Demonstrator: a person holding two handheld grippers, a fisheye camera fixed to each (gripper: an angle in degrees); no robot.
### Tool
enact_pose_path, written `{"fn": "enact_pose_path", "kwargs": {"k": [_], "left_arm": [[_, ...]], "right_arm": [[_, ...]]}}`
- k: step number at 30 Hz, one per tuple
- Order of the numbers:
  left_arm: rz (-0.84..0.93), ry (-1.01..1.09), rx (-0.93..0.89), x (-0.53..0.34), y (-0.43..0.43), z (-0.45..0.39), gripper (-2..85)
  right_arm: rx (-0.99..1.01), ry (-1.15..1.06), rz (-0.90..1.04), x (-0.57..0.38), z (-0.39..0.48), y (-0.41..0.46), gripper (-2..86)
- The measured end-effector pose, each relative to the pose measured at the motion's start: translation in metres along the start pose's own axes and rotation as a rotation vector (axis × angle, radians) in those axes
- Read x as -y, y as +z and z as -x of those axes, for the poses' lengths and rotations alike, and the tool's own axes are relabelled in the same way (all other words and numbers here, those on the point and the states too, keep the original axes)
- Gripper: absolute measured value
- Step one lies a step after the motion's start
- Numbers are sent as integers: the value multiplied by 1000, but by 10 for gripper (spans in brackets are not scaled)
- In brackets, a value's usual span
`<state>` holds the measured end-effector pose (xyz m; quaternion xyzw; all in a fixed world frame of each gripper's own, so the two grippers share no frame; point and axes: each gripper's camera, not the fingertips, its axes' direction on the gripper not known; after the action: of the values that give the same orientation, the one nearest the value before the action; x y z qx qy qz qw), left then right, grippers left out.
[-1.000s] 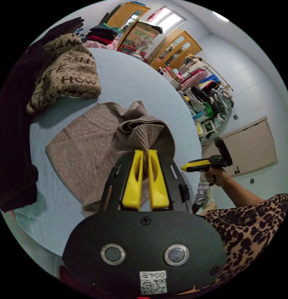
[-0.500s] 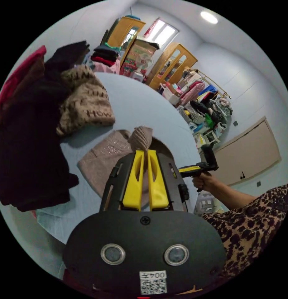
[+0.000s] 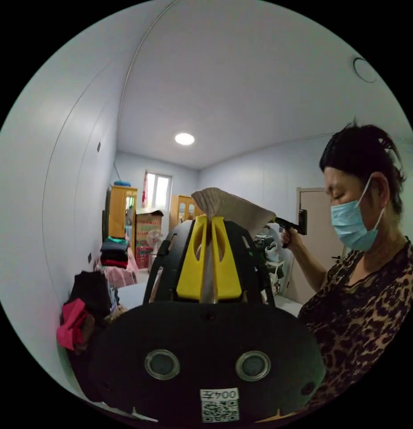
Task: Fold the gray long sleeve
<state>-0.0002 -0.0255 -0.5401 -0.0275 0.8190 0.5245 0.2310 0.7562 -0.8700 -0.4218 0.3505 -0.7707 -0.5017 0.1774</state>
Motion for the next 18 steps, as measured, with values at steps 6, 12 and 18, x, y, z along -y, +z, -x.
{"fn": "enact_pose_path", "kwargs": {"k": [6,12,18], "left_arm": [[-42,68,-77,79,-34,-51,16],[-49,91,-134,121,-33,-67,15],[43,-19,-198,112,23,-21,16]], "right_arm": [[-53,-118,-79,80,30,-93,-5],[-118,-137,-102,125,32,-126,-5],[-70,-67,15,121,-15,-81,-5]]}}
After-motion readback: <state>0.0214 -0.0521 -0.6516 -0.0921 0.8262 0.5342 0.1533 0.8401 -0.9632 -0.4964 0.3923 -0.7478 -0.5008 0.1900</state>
